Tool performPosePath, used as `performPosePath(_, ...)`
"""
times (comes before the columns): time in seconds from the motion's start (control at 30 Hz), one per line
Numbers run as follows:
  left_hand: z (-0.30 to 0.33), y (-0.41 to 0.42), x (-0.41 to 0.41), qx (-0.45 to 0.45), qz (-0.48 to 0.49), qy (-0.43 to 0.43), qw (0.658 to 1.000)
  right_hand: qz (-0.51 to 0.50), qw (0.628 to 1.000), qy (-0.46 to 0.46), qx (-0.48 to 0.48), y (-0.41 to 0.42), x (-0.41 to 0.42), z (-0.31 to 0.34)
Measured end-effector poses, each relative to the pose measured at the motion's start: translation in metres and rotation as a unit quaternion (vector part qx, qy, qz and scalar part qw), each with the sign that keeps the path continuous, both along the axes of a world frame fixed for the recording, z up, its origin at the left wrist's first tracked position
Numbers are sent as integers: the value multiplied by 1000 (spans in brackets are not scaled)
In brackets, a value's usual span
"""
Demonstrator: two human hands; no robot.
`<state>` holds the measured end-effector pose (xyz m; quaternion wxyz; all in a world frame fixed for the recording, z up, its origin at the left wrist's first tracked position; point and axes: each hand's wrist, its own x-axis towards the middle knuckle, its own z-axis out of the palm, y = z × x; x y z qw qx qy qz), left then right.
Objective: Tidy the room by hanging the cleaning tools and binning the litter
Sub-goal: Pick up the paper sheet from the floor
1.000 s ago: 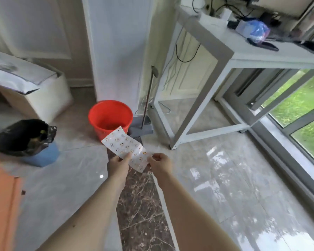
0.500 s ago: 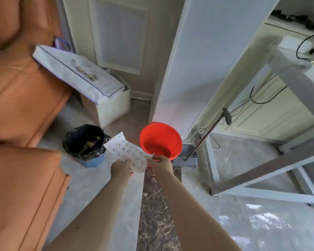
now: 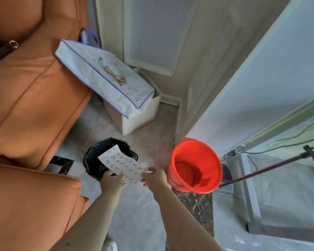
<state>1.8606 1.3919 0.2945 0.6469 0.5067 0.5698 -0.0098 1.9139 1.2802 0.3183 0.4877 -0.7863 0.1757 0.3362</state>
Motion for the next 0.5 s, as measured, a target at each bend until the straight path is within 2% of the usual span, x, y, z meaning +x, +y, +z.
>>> performPosePath(0.13,-38,55,26,-4,27,45,999,10,999,37,-29,57,27,-42)
performPosePath(0.3,-77,92,52,13,-30,94,995,11,995,75,-57,98,50,-81)
performPosePath(0.5,-107,118,71,-39,-57,123,990,49,992,98,-64,126,69,-107)
